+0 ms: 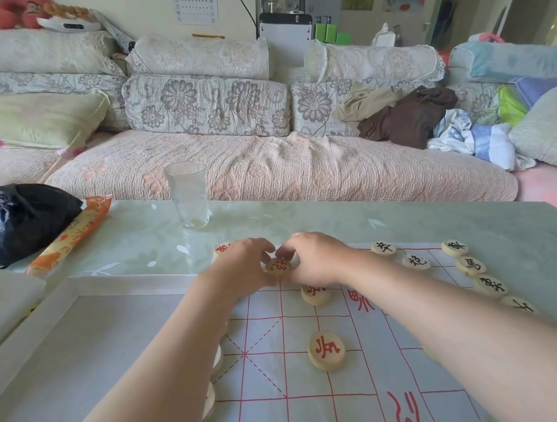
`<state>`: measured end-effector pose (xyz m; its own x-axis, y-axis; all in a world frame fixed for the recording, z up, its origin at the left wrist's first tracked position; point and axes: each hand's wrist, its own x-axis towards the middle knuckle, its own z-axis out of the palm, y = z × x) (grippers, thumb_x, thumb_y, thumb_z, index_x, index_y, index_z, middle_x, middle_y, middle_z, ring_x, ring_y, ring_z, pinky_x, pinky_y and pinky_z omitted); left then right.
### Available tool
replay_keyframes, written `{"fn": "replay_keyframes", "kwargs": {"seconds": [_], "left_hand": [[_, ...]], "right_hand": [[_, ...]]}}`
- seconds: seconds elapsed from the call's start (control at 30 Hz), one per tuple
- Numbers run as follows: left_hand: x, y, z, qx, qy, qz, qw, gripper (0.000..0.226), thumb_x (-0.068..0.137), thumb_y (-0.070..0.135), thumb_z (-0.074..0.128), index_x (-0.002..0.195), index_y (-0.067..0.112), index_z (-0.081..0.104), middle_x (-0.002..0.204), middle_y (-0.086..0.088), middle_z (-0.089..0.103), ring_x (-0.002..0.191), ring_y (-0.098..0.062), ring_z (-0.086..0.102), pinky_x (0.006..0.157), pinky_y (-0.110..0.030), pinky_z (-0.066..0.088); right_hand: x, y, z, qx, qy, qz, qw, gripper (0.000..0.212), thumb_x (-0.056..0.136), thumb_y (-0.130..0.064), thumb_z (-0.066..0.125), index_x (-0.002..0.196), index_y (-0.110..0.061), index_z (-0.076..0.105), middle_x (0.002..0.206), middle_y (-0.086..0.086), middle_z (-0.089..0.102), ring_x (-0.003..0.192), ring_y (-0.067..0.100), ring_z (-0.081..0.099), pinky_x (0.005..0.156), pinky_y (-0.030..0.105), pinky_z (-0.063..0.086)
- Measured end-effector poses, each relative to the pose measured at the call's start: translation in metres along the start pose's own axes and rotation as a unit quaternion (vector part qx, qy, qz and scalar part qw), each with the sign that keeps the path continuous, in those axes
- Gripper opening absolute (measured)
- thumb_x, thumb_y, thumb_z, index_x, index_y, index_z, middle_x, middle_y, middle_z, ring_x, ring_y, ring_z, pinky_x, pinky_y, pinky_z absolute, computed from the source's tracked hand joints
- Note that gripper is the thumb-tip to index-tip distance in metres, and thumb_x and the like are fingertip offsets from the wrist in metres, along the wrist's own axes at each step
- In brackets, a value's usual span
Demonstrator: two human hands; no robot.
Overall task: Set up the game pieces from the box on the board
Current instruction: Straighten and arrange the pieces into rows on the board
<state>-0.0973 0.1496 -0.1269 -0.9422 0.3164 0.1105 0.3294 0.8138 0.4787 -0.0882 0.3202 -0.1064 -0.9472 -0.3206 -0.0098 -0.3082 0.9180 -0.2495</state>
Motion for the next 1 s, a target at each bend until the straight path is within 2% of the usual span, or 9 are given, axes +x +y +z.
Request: {"fn": "replay_keyframes", "kwargs": {"seconds": [0.1, 0.17, 0.3, 0.43, 0.5, 0.6, 0.73, 0.83, 1.0], "left_hand": [[0.0, 0.001, 0.001, 0.003, 0.006, -0.003, 1.0, 0.062, 0.073, 0.031, 0.079, 0.13, 0.024, 0.055, 0.109, 0.011, 0.067, 0.088, -0.008, 0.051, 0.076, -0.02, 0.039], [-0.001, 0.003, 0.002, 0.002, 0.006, -0.007, 1.0, 0.062, 0.073, 0.032, 0.078, 0.13, 0.024, 0.055, 0.11, 0.01, 0.067, 0.089, -0.009, 0.051, 0.079, -0.023, 0.043], [-0.004, 0.008, -0.003, 0.014, -0.002, -0.005, 1.0, 0.061, 0.075, 0.036, 0.077, 0.13, 0.025, 0.053, 0.115, 0.008, 0.064, 0.092, -0.01, 0.053, 0.078, -0.022, 0.042], [-0.016, 0.019, -0.018, 0.042, 0.004, -0.013, 0.999, 0.058, 0.081, 0.037, 0.069, 0.134, 0.022, 0.049, 0.122, 0.004, 0.06, 0.111, -0.017, 0.054, 0.09, -0.026, 0.041], [-0.032, 0.028, -0.029, 0.047, 0.011, -0.005, 0.999, 0.05, 0.084, 0.033, 0.067, 0.131, 0.021, 0.053, 0.119, 0.002, 0.06, 0.112, -0.018, 0.053, 0.091, -0.026, 0.04], [-0.067, 0.04, -0.043, 0.049, 0.028, -0.002, 0.998, 0.034, 0.086, 0.025, 0.064, 0.119, 0.022, 0.058, 0.111, 0.001, 0.058, 0.106, -0.018, 0.054, 0.085, -0.023, 0.039], [-0.125, 0.055, -0.064, 0.055, 0.035, 0.004, 0.998, 0.017, 0.085, 0.021, 0.06, 0.102, 0.018, 0.062, 0.102, 0.002, 0.058, 0.098, -0.018, 0.057, 0.082, -0.026, 0.045], [-0.17, 0.061, -0.08, 0.044, 0.03, -0.005, 0.999, 0.016, 0.089, 0.027, 0.058, 0.1, 0.016, 0.065, 0.097, 0.003, 0.062, 0.088, -0.015, 0.058, 0.07, -0.023, 0.041], [-0.245, 0.058, -0.093, 0.056, -0.033, -0.035, 0.997, 0.014, 0.087, 0.029, 0.06, 0.1, 0.026, 0.065, 0.096, 0.009, 0.063, 0.083, -0.012, 0.058, 0.069, -0.021, 0.042]], "right_hand": [[0.002, 0.0, 0.0, -0.004, -0.003, 0.002, 1.0, 0.039, 0.08, -0.06, 0.063, 0.107, -0.034, 0.07, 0.103, -0.01, 0.064, 0.1, 0.017, 0.06, 0.078, 0.029, 0.046], [0.002, 0.0, -0.001, -0.004, -0.006, 0.007, 1.0, 0.037, 0.08, -0.058, 0.063, 0.108, -0.034, 0.069, 0.101, -0.01, 0.063, 0.099, 0.016, 0.06, 0.076, 0.028, 0.043], [-0.002, -0.004, -0.005, 0.008, -0.01, 0.015, 1.0, 0.053, 0.078, -0.06, 0.064, 0.125, -0.034, 0.063, 0.113, -0.012, 0.062, 0.108, 0.014, 0.059, 0.084, 0.028, 0.046], [-0.02, -0.013, -0.015, -0.024, 0.004, -0.004, 1.0, 0.05, 0.088, -0.052, 0.059, 0.133, -0.03, 0.058, 0.119, -0.007, 0.057, 0.112, 0.016, 0.056, 0.094, 0.033, 0.047], [-0.033, -0.023, -0.021, 0.021, 0.01, -0.004, 1.0, 0.046, 0.087, -0.044, 0.064, 0.13, -0.03, 0.06, 0.117, -0.008, 0.061, 0.111, 0.014, 0.057, 0.096, 0.031, 0.046], [-0.059, -0.046, -0.03, 0.079, 0.01, -0.014, 0.997, 0.036, 0.084, -0.041, 0.069, 0.119, -0.032, 0.064, 0.107, -0.013, 0.065, 0.102, 0.011, 0.06, 0.093, 0.029, 0.048], [-0.109, -0.087, -0.041, 0.072, 0.0, -0.057, 0.996, 0.028, 0.087, -0.037, 0.065, 0.114, -0.029, 0.068, 0.106, -0.01, 0.067, 0.1, 0.014, 0.06, 0.089, 0.027, 0.048], [-0.144, -0.116, -0.038, 0.089, -0.01, -0.075, 0.993, 0.025, 0.085, -0.036, 0.064, 0.109, -0.032, 0.069, 0.103, -0.009, 0.068, 0.098, 0.015, 0.062, 0.089, 0.032, 0.051], [-0.196, -0.151, -0.025, 0.123, -0.047, -0.079, 0.988, 0.021, 0.084, -0.036, 0.067, 0.105, -0.036, 0.067, 0.104, -0.012, 0.067, 0.094, 0.011, 0.062, 0.086, 0.028, 0.051]]}}
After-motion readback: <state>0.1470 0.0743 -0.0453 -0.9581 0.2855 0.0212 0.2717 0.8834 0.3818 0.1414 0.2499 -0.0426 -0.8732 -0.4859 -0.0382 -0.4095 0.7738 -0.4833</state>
